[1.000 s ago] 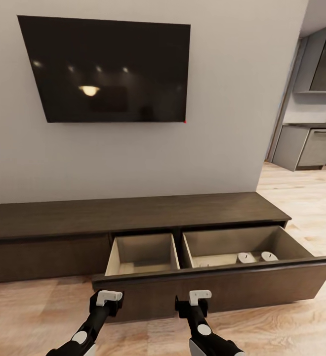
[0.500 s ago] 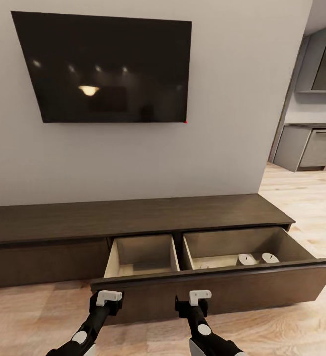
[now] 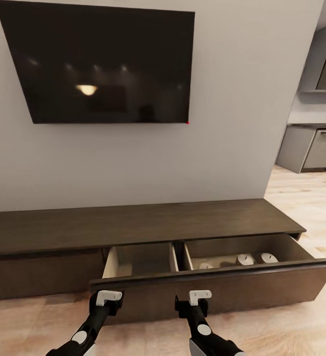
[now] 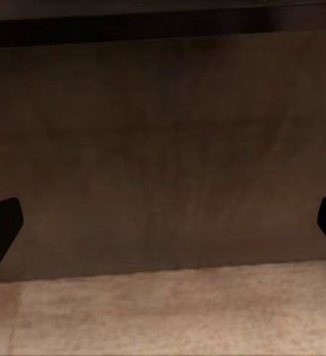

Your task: Place each of the two pumpkins and all three candles from the living room inside a cabinet in the living room (use any cabinet), then make sure every cabinet is closed, and position the cauldron so it is next to a table in the living room.

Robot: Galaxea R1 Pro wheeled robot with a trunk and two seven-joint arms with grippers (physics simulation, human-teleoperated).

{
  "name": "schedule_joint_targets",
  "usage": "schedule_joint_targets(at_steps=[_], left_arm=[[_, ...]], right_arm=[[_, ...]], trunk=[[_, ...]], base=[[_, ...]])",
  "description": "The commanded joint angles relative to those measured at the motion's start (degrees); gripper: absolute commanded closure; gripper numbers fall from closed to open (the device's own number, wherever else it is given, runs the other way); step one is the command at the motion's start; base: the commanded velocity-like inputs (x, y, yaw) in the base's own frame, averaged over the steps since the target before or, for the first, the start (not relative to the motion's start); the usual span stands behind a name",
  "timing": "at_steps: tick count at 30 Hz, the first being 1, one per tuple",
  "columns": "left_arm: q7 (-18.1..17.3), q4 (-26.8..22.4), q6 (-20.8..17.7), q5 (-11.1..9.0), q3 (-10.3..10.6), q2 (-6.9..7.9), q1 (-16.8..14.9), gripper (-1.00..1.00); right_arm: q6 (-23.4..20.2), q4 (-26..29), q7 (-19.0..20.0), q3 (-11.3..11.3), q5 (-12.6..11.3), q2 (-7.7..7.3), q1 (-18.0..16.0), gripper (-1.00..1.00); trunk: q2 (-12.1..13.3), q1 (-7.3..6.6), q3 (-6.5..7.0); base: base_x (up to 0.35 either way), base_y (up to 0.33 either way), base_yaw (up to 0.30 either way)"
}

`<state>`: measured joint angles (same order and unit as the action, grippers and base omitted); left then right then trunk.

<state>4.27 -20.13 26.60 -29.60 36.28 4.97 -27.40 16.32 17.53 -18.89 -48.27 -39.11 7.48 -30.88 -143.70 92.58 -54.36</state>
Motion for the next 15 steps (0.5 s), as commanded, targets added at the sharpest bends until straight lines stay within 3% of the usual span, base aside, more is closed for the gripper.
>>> schedule_joint_targets(at_steps=[1,15], left_arm=[[0.37,-0.09,0.13,0.16,0.72,0.04,-0.07,-1.0],[0.31,-0.09,0.17,0.08,0.72,0.04,-0.07,-1.0]], right_arm=[[0.25,0.0,-0.28,-0.49,-0.53,-0.01,-0.06,-1.0],[0.29,0.04,-0.28,-0.5,-0.53,0.05,-0.06,-1.0]], trunk=[[-0.02,0.02,-0.05],[-0.02,0.02,-0.05]], base=[[0.29,0.0,0.0],[0.258,0.0,0.0]])
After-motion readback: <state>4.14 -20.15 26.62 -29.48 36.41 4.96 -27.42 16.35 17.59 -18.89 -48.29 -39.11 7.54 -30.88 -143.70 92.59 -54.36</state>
